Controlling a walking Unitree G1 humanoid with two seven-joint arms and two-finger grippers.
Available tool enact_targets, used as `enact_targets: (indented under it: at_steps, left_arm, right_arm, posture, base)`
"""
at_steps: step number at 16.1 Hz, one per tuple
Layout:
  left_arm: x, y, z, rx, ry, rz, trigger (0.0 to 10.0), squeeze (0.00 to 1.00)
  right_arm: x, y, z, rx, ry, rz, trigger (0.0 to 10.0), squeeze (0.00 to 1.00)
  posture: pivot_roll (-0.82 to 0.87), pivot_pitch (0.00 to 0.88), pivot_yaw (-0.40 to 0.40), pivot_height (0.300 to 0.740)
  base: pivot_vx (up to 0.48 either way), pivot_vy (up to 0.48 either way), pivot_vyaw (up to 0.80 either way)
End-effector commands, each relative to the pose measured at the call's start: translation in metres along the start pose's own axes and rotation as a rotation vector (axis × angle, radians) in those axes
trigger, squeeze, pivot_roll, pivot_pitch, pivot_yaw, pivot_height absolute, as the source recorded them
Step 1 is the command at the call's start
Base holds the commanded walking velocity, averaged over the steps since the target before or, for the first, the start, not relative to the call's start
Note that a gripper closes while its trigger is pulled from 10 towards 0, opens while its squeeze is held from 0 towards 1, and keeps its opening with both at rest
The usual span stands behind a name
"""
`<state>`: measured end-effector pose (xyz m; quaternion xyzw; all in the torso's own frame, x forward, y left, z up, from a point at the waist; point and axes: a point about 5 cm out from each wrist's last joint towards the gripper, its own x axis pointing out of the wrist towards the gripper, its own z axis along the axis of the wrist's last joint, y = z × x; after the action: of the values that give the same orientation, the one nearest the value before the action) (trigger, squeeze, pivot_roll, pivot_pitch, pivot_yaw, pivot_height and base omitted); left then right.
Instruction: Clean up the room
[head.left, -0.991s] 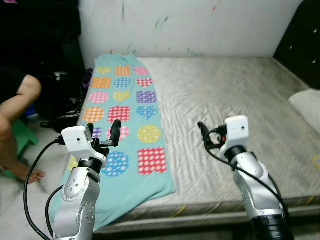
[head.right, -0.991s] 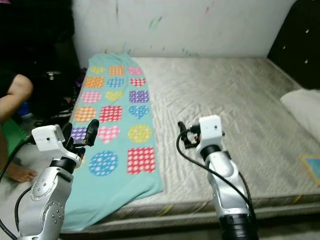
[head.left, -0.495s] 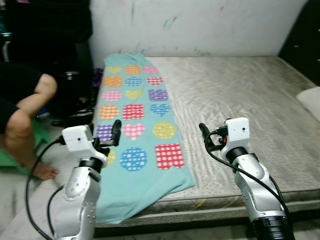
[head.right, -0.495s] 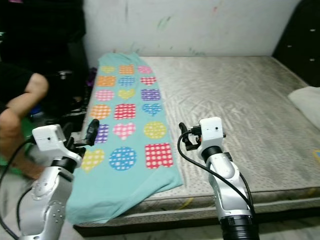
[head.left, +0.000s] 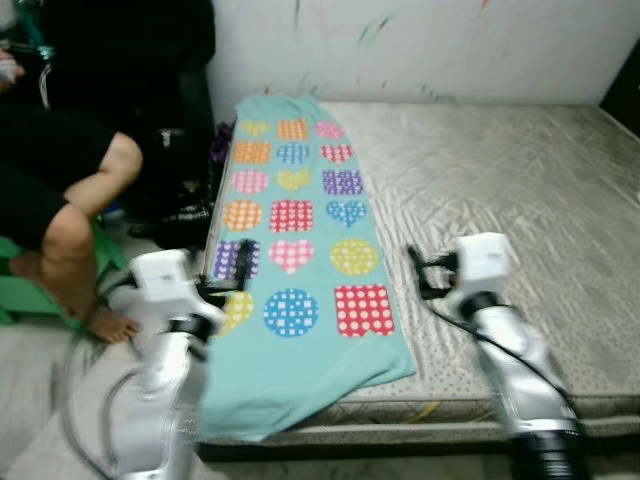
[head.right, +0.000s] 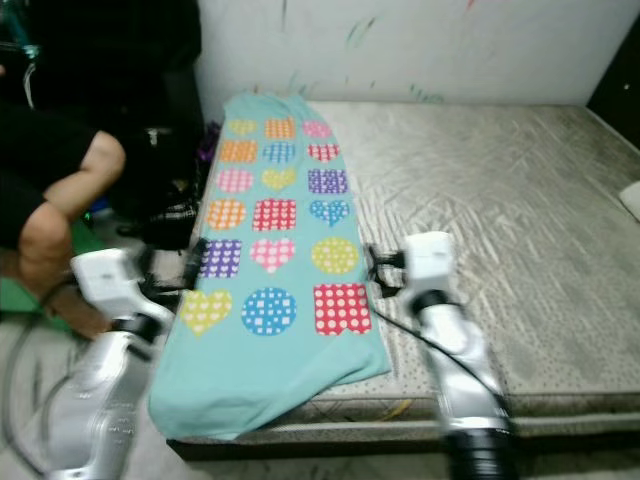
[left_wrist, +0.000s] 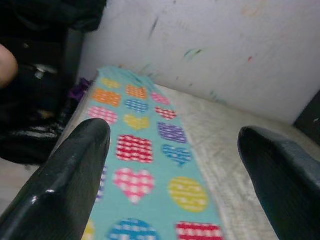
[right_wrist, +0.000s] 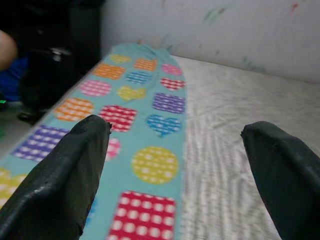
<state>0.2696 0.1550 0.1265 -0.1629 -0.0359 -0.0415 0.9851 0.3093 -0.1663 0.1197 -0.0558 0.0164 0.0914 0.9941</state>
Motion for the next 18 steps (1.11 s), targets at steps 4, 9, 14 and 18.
enact_targets:
  at_steps: [4, 9, 14, 18]
  left_arm:
    - [0.0013, -0.007, 0.0019, 0.001, -0.014, -0.012, 10.0, 0.0]
    - [0.0012, -0.0079, 0.0022, -0.002, -0.017, -0.022, 10.0, 0.0]
    - [0.0018, -0.0073, 0.0005, 0.002, -0.007, -0.017, 10.0, 0.0]
    - [0.0021, -0.0065, -0.0009, 0.004, -0.003, -0.011, 10.0, 0.0]
  right_arm:
    - [-0.0025, -0.009, 0.0003, -0.02, 0.002, -0.027, 10.0, 0.0]
    - [-0.0016, -0.0081, 0.0011, -0.02, -0.001, -0.021, 10.0, 0.0]
    - [-0.0002, -0.0084, 0.0012, -0.02, 0.004, -0.023, 10.0, 0.0]
    - [0.0007, -0.0089, 0.0007, -0.026, 0.007, -0.023, 10.0, 0.0]
  posture:
    - [-0.11, 0.017, -0.002, 0.74]
    - [-0.11, 0.018, -0.005, 0.74]
    - [-0.11, 0.015, -0.005, 0.74]
    - [-0.11, 0.004, -0.007, 0.74]
  base:
    - [0.0, 0.239, 0.0]
    - [0.0, 0.0, 0.0]
    - [0.0, 0.0, -0.48]
    - [0.0, 0.0, -0.8]
